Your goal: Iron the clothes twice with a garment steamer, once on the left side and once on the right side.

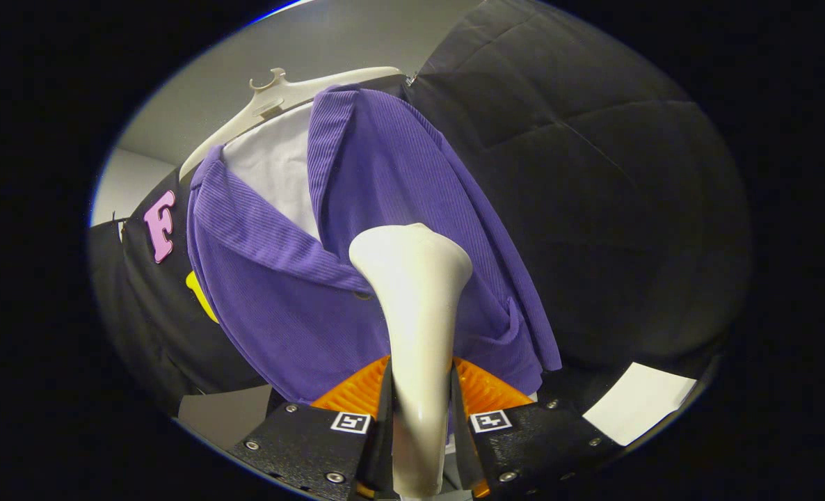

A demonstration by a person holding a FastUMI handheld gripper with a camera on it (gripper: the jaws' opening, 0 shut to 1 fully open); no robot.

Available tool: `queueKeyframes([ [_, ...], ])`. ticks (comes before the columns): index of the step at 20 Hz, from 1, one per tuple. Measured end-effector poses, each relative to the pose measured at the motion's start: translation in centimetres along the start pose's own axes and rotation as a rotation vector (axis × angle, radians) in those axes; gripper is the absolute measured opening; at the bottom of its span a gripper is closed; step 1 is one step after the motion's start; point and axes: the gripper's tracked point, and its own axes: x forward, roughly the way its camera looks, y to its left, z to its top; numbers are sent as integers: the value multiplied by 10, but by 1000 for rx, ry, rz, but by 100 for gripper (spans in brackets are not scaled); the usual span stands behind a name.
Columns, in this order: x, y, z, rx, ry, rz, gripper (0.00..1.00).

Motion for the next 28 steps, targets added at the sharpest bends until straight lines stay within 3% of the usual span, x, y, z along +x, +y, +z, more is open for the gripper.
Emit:
queueKeyframes([
  [13, 4, -55, -82, 14, 150, -88, 38],
  [28, 28, -78, -182, 23, 384, -165, 38],
])
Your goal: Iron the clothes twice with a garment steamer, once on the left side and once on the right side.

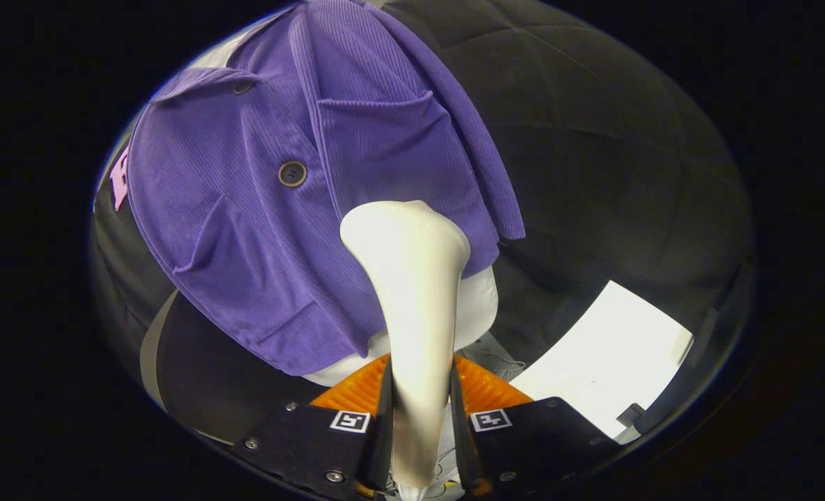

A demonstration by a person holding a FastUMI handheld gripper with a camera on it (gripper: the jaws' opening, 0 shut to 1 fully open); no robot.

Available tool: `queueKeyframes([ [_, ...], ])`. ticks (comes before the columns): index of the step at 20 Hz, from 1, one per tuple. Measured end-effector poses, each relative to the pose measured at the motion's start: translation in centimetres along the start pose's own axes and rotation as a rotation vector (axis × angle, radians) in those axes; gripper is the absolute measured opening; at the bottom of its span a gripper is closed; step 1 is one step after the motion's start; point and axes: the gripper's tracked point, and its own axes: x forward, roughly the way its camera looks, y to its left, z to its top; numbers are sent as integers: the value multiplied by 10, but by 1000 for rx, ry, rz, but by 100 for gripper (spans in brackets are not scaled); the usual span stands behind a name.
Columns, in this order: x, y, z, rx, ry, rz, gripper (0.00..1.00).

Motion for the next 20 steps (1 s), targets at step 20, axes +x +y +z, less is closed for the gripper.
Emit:
queueKeyframes([
  [20, -160, 63, -36, -159, -168, 189, 38],
])
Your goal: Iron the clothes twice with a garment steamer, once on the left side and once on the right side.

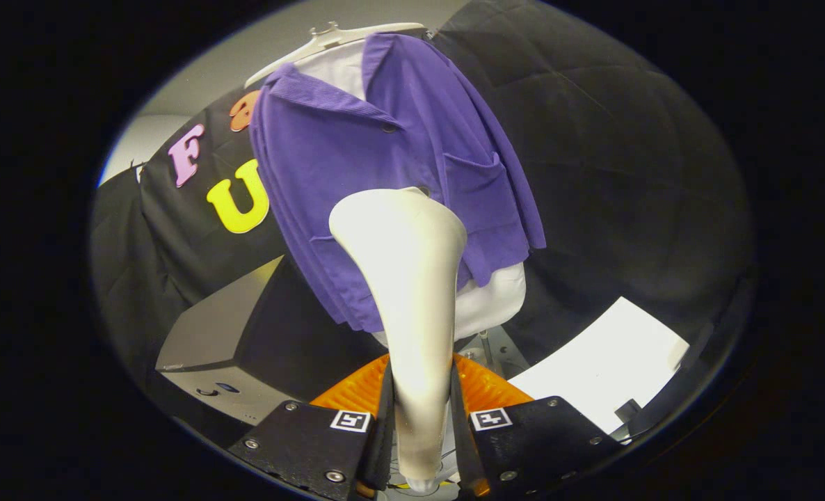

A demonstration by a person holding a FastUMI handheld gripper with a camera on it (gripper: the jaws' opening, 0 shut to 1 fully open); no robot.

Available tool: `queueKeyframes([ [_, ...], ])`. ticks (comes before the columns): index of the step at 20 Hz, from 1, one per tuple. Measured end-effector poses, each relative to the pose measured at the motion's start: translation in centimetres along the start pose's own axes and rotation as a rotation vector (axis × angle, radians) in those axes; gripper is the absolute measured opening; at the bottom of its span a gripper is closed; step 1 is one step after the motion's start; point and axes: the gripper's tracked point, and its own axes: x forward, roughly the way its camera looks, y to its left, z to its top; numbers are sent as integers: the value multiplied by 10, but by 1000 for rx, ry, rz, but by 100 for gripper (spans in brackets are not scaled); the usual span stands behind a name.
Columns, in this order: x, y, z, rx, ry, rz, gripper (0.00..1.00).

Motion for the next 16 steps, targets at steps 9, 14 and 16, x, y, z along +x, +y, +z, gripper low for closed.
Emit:
queueKeyframes([
  [9, -104, 63, -11, -94, -168, 101, 38],
  [14, -136, 79, -54, -146, -140, 138, 38],
  [16, -146, 83, -76, -154, -111, 154, 38],
])
